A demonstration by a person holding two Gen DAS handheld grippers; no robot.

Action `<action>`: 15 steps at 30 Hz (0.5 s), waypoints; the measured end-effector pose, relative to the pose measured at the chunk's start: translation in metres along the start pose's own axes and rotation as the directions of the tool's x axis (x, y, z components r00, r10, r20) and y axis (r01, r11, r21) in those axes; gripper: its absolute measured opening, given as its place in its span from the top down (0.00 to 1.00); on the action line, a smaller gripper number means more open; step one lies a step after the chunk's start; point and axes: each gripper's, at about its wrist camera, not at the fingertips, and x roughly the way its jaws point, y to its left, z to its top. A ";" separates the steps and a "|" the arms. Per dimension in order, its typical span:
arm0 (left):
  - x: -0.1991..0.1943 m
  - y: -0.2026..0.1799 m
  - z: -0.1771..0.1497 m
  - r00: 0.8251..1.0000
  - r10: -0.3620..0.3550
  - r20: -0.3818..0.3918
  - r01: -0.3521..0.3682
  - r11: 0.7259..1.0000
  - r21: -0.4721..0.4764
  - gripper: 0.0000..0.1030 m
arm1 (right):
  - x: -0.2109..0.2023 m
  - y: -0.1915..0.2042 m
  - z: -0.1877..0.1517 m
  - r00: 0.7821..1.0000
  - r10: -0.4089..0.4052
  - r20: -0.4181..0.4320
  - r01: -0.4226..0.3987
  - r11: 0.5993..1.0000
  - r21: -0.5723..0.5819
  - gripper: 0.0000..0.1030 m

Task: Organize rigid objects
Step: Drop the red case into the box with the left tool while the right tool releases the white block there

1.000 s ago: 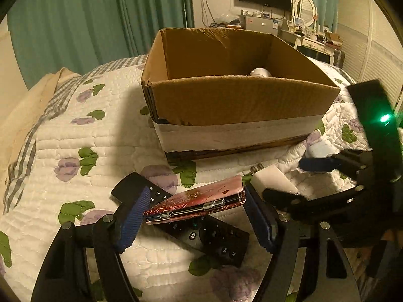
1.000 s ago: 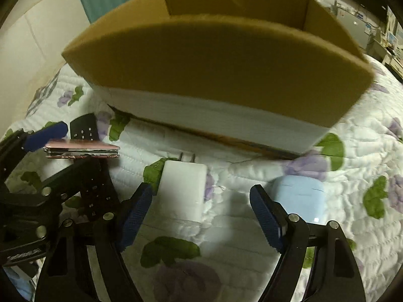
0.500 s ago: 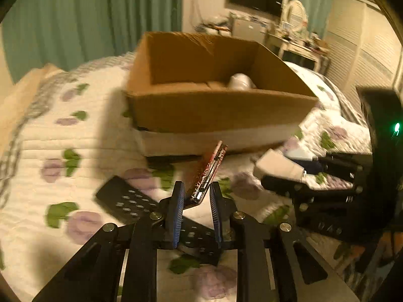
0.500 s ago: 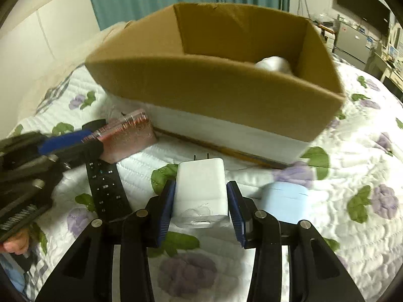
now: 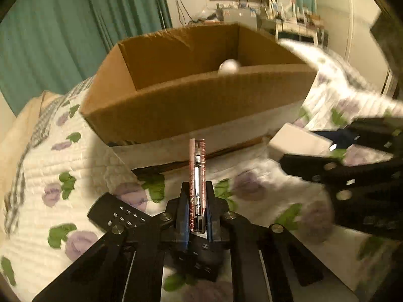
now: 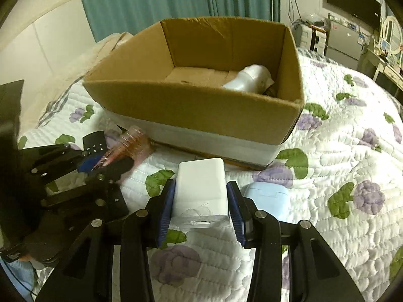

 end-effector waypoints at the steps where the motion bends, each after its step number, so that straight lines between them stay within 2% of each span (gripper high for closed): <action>1: -0.008 0.000 0.001 1.000 -0.008 0.015 0.008 1.000 -0.008 0.90 | -0.005 0.002 0.002 1.000 -0.003 0.012 0.003 1.000 -0.007 0.60; 7: -0.059 0.002 0.020 0.994 -0.006 0.108 0.014 0.997 -0.069 0.91 | -0.052 0.007 0.020 0.993 -0.005 0.114 0.010 0.999 -0.037 0.60; 12: -0.090 0.012 0.057 0.979 0.035 0.199 -0.011 0.993 -0.121 0.90 | -0.093 -0.001 0.050 0.976 -0.018 0.217 0.026 0.999 -0.034 0.60; 15: -0.097 0.017 0.076 0.972 0.056 0.228 -0.024 0.990 -0.137 0.90 | -0.111 -0.003 0.071 0.963 -0.036 0.269 0.051 0.998 -0.048 0.60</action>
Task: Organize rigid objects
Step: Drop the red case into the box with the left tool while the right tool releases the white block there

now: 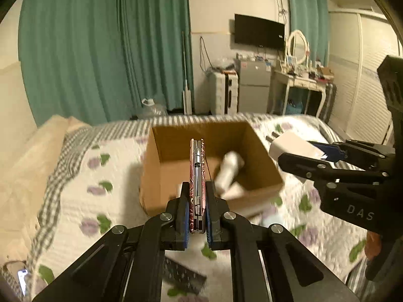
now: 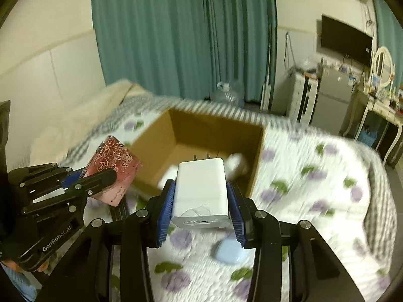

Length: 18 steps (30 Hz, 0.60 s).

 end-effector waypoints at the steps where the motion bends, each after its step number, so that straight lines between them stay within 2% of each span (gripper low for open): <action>1: 0.001 0.001 0.006 1.000 0.004 0.009 -0.004 1.000 -0.006 0.90 | 0.001 0.001 0.007 1.000 -0.005 0.011 0.005 1.000 -0.004 0.60; 4: 0.015 0.005 0.025 0.999 0.018 0.027 -0.018 1.000 -0.008 0.90 | 0.003 -0.005 0.028 0.999 -0.010 0.047 0.010 1.000 -0.010 0.60; 8: 0.044 0.010 0.039 0.999 0.039 0.014 -0.039 0.999 -0.003 0.90 | 0.026 -0.012 0.050 0.997 -0.011 0.074 0.011 1.000 -0.004 0.60; 12: 0.085 0.015 0.043 0.998 0.061 -0.032 -0.061 0.998 -0.004 0.90 | 0.053 -0.019 0.052 0.998 0.003 0.065 -0.004 1.000 0.014 0.60; 18: 0.136 0.020 0.033 0.990 0.084 -0.112 -0.084 0.996 -0.002 0.90 | 0.094 -0.035 0.037 1.000 0.007 0.003 -0.007 0.999 0.053 0.60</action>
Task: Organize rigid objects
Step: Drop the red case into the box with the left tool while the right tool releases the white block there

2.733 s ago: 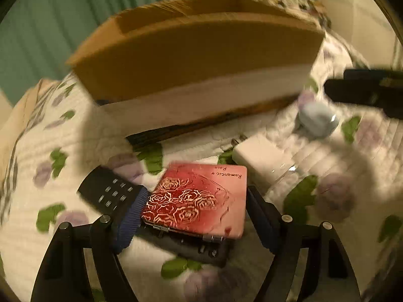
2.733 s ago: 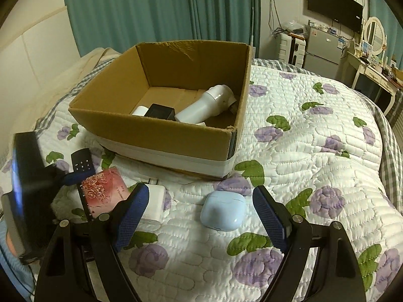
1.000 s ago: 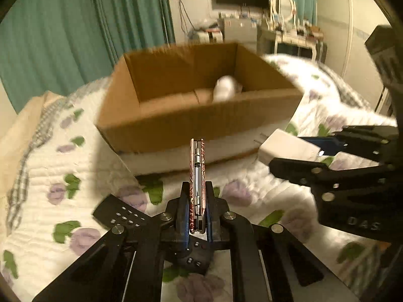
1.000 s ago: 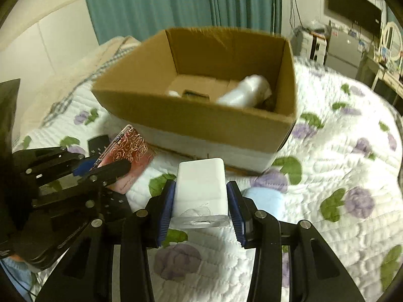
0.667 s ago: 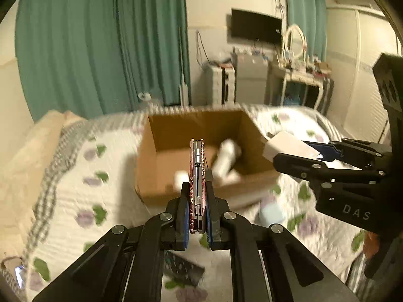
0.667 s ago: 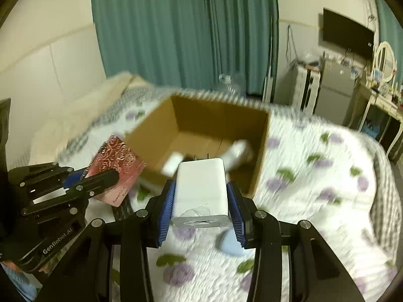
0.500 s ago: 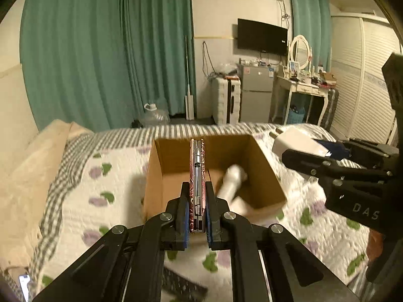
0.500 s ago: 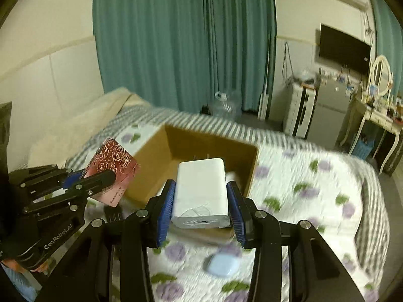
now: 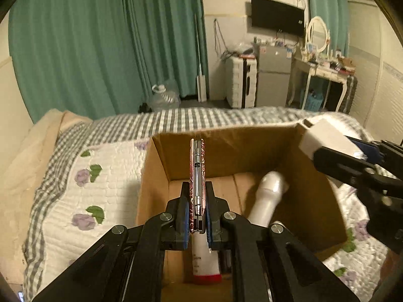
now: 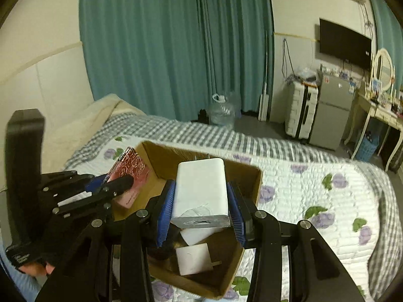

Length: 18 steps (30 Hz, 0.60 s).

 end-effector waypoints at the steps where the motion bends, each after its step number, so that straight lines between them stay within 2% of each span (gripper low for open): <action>1: 0.007 0.000 -0.002 1.000 0.003 -0.013 -0.003 1.000 0.001 0.90 | 0.004 -0.003 -0.002 1.000 -0.001 -0.008 0.001 1.000 0.006 0.60; 10: 0.020 -0.004 -0.009 0.999 0.001 -0.049 -0.001 1.000 -0.006 0.90 | 0.007 -0.019 -0.012 0.999 -0.022 -0.032 0.023 0.999 0.031 0.60; 13: 0.020 -0.008 -0.010 0.999 0.001 -0.043 -0.001 1.000 0.014 0.86 | 0.006 -0.018 -0.012 0.999 -0.019 -0.035 0.020 0.999 0.033 0.60; 15: 0.015 -0.010 -0.009 1.000 0.008 -0.029 -0.007 1.000 0.026 0.71 | 0.005 -0.018 -0.011 0.999 -0.022 -0.035 0.023 0.999 0.030 0.60; 16: 0.013 -0.009 -0.008 1.000 0.010 -0.020 -0.009 1.000 0.022 0.49 | 0.004 -0.018 -0.011 0.999 -0.024 -0.034 0.025 0.999 0.031 0.60; 17: 0.008 -0.007 -0.007 1.000 0.014 -0.004 -0.014 1.000 0.015 0.38 | 0.003 -0.018 -0.010 0.999 -0.025 -0.031 0.026 0.999 0.035 0.60; 18: 0.000 -0.005 -0.007 1.000 0.019 0.024 -0.019 1.000 0.002 0.38 | 0.002 -0.020 -0.009 0.999 -0.025 -0.030 0.026 0.999 0.039 0.60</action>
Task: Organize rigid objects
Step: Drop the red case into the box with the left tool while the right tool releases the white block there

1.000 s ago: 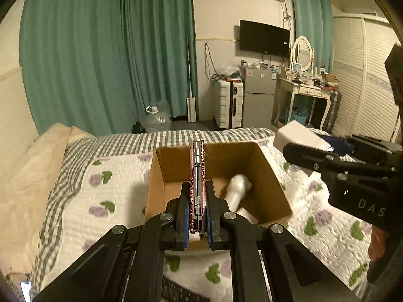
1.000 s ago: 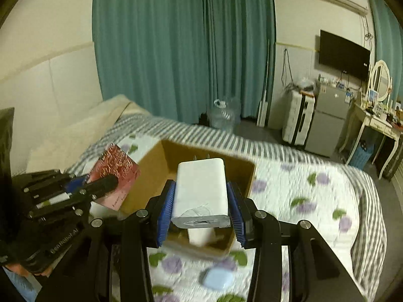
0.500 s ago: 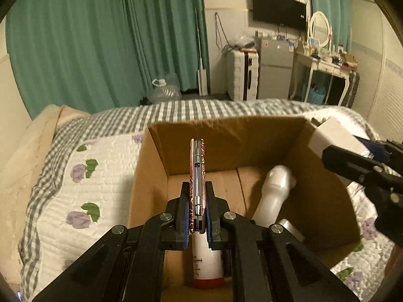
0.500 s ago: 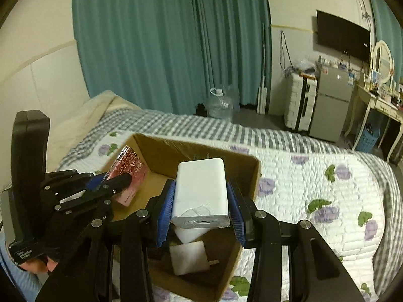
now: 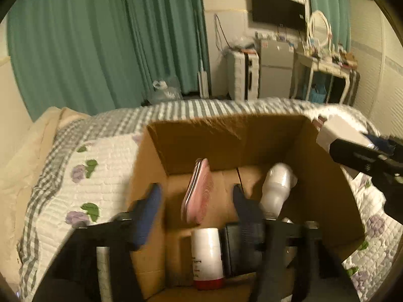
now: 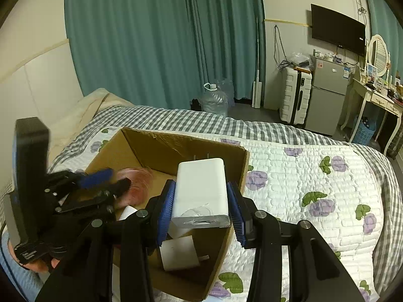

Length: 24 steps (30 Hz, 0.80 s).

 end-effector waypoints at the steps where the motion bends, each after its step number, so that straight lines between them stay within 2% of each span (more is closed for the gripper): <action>1: -0.003 0.002 0.001 1.000 -0.003 0.007 0.003 1.000 -0.005 0.38 | -0.001 -0.001 0.001 1.000 0.001 0.003 -0.001 1.000 0.007 0.60; 3: -0.013 0.006 0.001 1.000 -0.010 0.014 0.011 1.000 -0.012 0.38 | -0.003 -0.002 0.004 1.000 0.000 0.007 0.000 1.000 0.014 0.60; 9: -0.034 0.019 0.002 0.998 0.028 0.061 -0.026 0.999 -0.029 0.38 | 0.002 0.009 0.014 1.000 0.000 0.024 0.000 1.000 0.006 0.60; 14: -0.034 0.036 0.000 0.997 0.038 0.072 -0.033 0.997 -0.070 0.38 | 0.036 0.024 0.016 1.000 0.004 -0.016 -0.005 1.000 -0.026 0.60; 19: -0.030 0.043 -0.004 0.997 0.051 0.059 -0.047 0.997 -0.064 0.38 | 0.066 0.034 0.010 0.998 0.023 -0.055 -0.026 0.999 -0.043 0.60; 21: -0.030 0.046 -0.005 0.997 0.057 0.059 -0.052 0.996 -0.075 0.38 | 0.067 0.036 0.009 0.998 0.013 -0.057 -0.016 0.999 -0.047 0.55; 23: -0.033 0.049 -0.006 0.997 0.056 0.058 -0.051 0.995 -0.091 0.38 | 0.061 0.036 0.009 0.999 0.008 -0.040 -0.010 0.998 -0.055 0.28; 24: -0.036 0.049 -0.007 0.997 0.057 0.059 -0.051 0.994 -0.097 0.38 | 0.053 0.035 0.009 1.000 -0.009 -0.024 0.008 0.999 -0.052 0.27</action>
